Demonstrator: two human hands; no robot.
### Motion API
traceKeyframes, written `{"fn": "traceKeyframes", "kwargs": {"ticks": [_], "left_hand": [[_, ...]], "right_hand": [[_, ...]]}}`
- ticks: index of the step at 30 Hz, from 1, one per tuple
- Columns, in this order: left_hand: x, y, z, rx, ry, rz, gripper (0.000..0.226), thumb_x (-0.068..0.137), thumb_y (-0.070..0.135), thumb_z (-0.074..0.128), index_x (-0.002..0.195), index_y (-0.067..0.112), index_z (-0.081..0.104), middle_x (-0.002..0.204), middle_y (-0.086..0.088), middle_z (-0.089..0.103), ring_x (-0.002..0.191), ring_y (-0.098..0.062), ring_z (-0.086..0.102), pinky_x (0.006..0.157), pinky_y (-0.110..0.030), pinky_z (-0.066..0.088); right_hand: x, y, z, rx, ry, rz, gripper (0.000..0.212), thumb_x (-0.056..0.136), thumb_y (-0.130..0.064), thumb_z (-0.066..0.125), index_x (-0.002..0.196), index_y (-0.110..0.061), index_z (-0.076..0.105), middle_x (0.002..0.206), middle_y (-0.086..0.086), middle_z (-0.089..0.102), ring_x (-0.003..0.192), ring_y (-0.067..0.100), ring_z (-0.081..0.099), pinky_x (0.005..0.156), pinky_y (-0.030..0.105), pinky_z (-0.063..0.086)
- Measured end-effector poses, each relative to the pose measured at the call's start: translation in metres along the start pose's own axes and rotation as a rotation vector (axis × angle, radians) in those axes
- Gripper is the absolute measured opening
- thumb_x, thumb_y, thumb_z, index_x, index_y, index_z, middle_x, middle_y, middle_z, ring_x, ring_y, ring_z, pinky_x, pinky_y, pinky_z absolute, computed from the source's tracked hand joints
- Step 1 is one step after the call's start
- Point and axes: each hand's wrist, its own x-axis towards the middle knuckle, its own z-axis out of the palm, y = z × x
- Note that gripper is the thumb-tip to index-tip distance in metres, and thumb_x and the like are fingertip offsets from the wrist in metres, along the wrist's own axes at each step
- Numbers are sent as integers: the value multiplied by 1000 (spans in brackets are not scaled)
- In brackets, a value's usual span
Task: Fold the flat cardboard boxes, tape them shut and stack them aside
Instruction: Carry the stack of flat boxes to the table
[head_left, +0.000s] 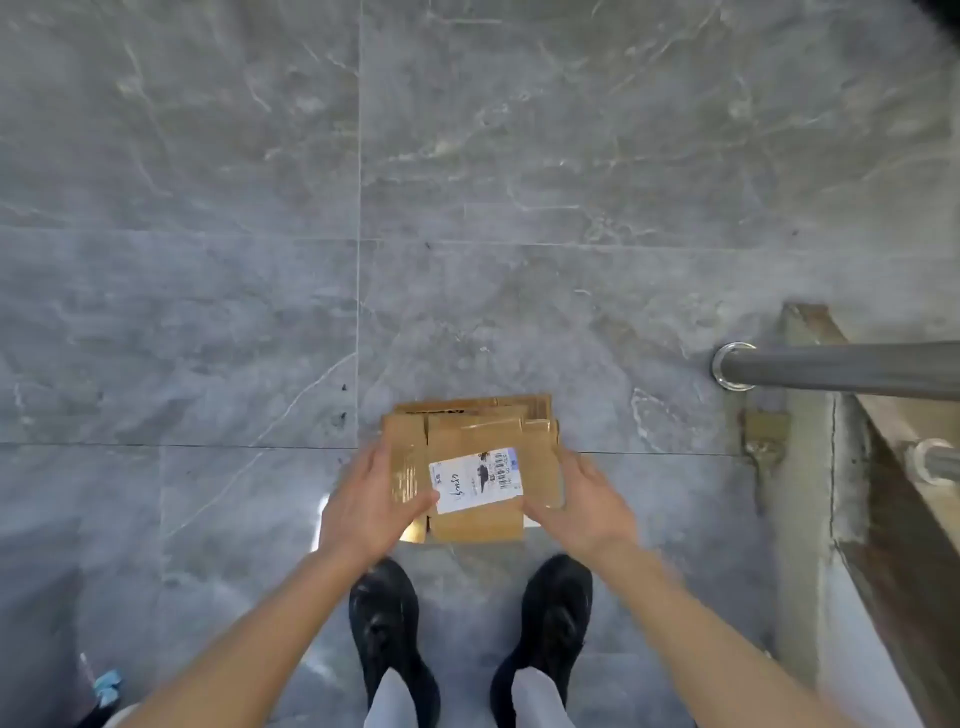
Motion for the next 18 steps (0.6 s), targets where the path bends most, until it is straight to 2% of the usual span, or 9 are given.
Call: {"fn": "traceKeyframes", "kwargs": {"ticks": [3, 5, 7, 10, 14, 18], "left_hand": [[28, -19, 41, -65, 21, -41, 95, 81, 60, 71, 154, 34, 17, 156, 1, 37, 138, -24, 41, 93, -42, 47], [44, -30, 64, -97, 32, -77, 104, 81, 57, 74, 158, 34, 7, 161, -1, 29, 139, -28, 41, 96, -45, 48], [59, -38, 83, -136, 65, -98, 111, 80, 55, 76, 159, 31, 1, 164, -2, 20, 142, -28, 38, 98, -45, 47], [77, -46, 102, -145, 107, -117, 119, 77, 58, 78, 159, 29, -3, 164, -4, 19, 140, -28, 40, 95, -45, 49], [94, -48, 116, -221, 179, -174, 137, 63, 53, 90, 158, 32, -7, 154, -7, 33, 131, -28, 48, 89, -43, 51], [108, -55, 122, -320, 222, -222, 147, 50, 47, 98, 159, 31, 2, 156, -5, 36, 137, -27, 43, 104, -45, 44]], "right_hand": [[39, 7, 43, 57, 19, 87, 101, 80, -73, 65, 158, -27, 20, 164, -6, 27, 146, 21, 35, 107, 44, 42], [59, 11, 68, 104, 31, 153, 119, 75, -77, 67, 162, -25, 5, 170, -6, 11, 152, 22, 27, 113, 50, 40], [75, 18, 88, 153, 81, 196, 131, 71, -82, 67, 162, -26, -8, 171, -9, 1, 154, 21, 22, 112, 51, 40], [93, 24, 103, 181, 124, 226, 135, 69, -82, 68, 160, -27, -15, 171, -5, 7, 154, 22, 25, 103, 49, 47], [109, 23, 113, 204, 184, 229, 136, 68, -71, 80, 161, -21, -5, 166, 1, 21, 147, 25, 36, 97, 49, 51], [123, 27, 114, 271, 220, 253, 135, 57, -60, 93, 158, -14, 15, 156, 4, 31, 143, 23, 38, 100, 46, 49]]}}
